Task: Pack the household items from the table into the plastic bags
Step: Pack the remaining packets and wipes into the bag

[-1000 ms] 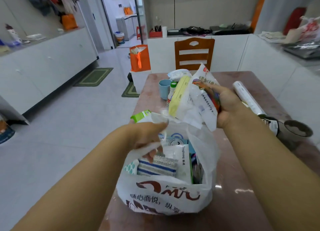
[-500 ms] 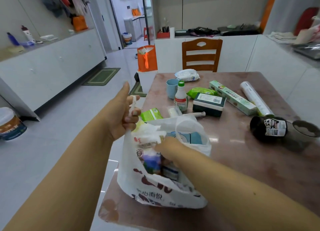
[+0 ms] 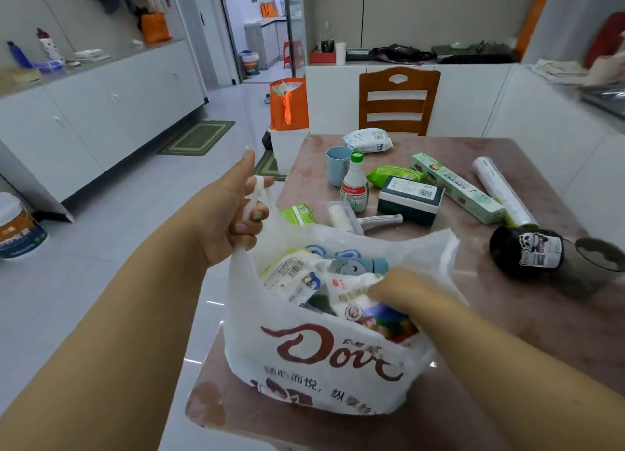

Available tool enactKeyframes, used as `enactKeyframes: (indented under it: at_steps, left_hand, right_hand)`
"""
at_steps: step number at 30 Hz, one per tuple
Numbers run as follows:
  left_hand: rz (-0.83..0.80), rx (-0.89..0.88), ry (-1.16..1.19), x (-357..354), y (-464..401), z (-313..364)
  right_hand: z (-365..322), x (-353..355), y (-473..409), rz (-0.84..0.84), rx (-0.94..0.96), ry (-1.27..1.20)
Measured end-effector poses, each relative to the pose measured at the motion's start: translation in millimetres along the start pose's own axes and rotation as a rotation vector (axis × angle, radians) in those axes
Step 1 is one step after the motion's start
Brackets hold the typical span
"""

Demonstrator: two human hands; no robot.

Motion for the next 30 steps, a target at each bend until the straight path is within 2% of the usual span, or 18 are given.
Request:
enactKeyframes:
  at_steps: [1, 2, 5, 7, 10, 11, 13, 15, 16, 18, 19, 20, 21, 22, 24, 26, 30]
  left_hand:
    - [-0.011, -0.008, -0.032, -5, 0, 0]
    - [-0.018, -0.018, -0.053, -8, 0, 1]
    - [-0.005, -0.030, -0.071, -12, -2, 5]
    - [0.003, -0.026, -0.071, -12, -5, 6]
    - [-0.008, -0.016, -0.081, -14, -8, 4]
    - [-0.016, -0.013, -0.088, -15, -9, 3]
    - [-0.004, -0.010, -0.106, -13, -11, 3]
    - [0.022, -0.003, -0.110, -7, -14, 3]
    - [0.027, 0.002, -0.104, -4, -15, 3]
    - [0.028, 0.012, -0.092, 0, -17, 2]
    - [0.028, 0.015, -0.084, 1, -18, 1]
    - [0.028, 0.016, -0.077, 0, -18, 0]
    - [0.026, 0.014, -0.071, -1, -19, 0]
    - [0.024, 0.012, -0.067, -3, -19, 0]
    - [0.020, 0.009, -0.062, -7, -21, 0]
    - [0.015, 0.011, -0.069, -13, -23, -1]
    - [-0.003, 0.001, -0.072, -25, -24, 2]
  right_hand:
    - [-5, -3, -2, 0.043, 0.071, 0.074]
    - [-12, 0, -3, 0.108, 0.139, 0.035]
    - [-44, 25, 14, 0.349, 0.447, -0.202]
    - [-67, 2, 31, 0.245, 0.652, -0.181]
    - [-69, -85, 42, -0.143, 0.754, 0.335]
    - [-67, -96, 43, -0.195, 0.771, 0.442]
    - [-81, -84, 52, -0.196, 0.840, 0.439]
    - [-96, -43, 58, -0.041, 0.891, 0.324]
    - [-93, -5, 53, 0.146, 0.838, 0.220]
    - [-51, 74, 43, 0.610, 0.530, 0.140]
    - [-20, 101, 33, 0.735, 0.341, 0.213]
    - [12, 113, 15, 0.708, 0.157, 0.277]
    - [40, 114, -4, 0.599, 0.007, 0.277]
    - [60, 107, -24, 0.473, -0.087, 0.259]
    - [76, 86, -42, 0.254, -0.137, 0.154]
    - [67, 66, -45, 0.104, -0.099, -0.151]
    - [18, 77, -26, -0.106, 0.020, -1.063]
Point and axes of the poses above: each hand's wrist, its own y-axis away from the middle knuckle, its own x-axis out of the back of the hand, z = x × y, the point moved 9 cm from there along -y, towards the middle knuckle, and after that the axes turned 8 degrees about z, right-handed, at the moved point
